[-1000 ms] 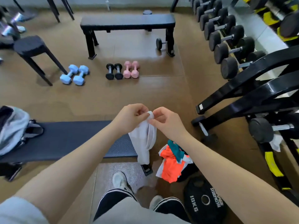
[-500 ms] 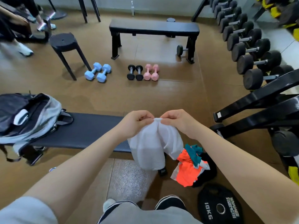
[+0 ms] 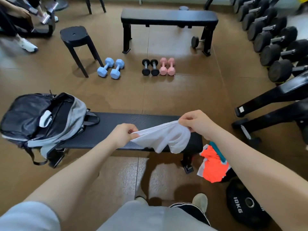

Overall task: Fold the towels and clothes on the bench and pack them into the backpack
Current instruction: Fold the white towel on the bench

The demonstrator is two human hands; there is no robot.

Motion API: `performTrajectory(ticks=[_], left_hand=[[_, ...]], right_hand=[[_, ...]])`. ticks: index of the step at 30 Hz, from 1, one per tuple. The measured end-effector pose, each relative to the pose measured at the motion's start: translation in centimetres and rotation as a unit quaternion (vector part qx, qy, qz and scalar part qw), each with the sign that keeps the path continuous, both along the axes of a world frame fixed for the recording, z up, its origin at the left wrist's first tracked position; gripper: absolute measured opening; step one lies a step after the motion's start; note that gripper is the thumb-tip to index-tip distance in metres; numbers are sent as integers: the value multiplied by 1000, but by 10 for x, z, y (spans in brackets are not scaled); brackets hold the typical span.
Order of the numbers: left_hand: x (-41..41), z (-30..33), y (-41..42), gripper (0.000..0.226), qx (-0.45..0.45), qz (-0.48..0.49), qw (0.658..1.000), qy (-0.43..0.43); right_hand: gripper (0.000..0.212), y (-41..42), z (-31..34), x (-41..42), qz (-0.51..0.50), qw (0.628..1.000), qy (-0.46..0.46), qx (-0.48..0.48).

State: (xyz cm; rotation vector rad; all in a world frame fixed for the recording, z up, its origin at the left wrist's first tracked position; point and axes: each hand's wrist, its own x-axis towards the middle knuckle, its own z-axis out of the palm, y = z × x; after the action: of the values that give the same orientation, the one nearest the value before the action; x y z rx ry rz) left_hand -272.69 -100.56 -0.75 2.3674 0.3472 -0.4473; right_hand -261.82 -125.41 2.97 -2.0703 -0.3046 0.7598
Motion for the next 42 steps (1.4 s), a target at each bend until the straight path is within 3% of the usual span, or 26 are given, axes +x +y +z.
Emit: performTrajectory(ticks=[2, 7, 9, 11, 13, 14, 16, 19, 21, 29, 34, 37, 42], left_hand=[[-2, -6, 11, 10, -21, 75, 997, -17], [2, -13, 14, 16, -151, 258, 953, -43], [0, -10, 21, 15, -140, 240, 959, -53], [-6, -7, 36, 10, -14, 154, 985, -75], [-14, -7, 50, 7, 114, 75, 985, -105], [-17, -8, 54, 8, 133, 72, 981, -120], [-19, -8, 56, 11, 91, 105, 981, -137], [-22, -12, 50, 12, -61, 136, 983, -109], [-28, -19, 48, 12, -92, 118, 984, -91], [-40, -74, 59, 20, 20, -49, 999, -12], [-12, -126, 57, 21, 43, 43, 998, 6], [16, -166, 58, 21, 10, 93, 996, 14], [69, -216, 51, 20, -9, 110, 992, 62]], right_hand=[[25, 12, -8, -9, 1, 997, -53, -49], [21, 40, -15, -20, -69, 972, -189, -119], [21, 45, -16, -19, -108, 968, -192, -118], [20, 43, -14, -17, -137, 970, -174, -103], [19, 40, -12, -16, -117, 971, -175, -115], [19, 40, -11, -16, -97, 971, -177, -125], [19, 45, -13, -17, -86, 978, -154, -110], [20, 52, -18, -20, -136, 982, -109, -68], [21, 49, -22, -21, -162, 981, -85, -61], [8, 0, -61, -31, -251, 966, 8, -60], [16, -2, -126, -2, -209, 970, 12, -123], [19, 4, -174, 27, -182, 969, -6, -165], [21, 13, -240, 87, -169, 955, -26, -241]])
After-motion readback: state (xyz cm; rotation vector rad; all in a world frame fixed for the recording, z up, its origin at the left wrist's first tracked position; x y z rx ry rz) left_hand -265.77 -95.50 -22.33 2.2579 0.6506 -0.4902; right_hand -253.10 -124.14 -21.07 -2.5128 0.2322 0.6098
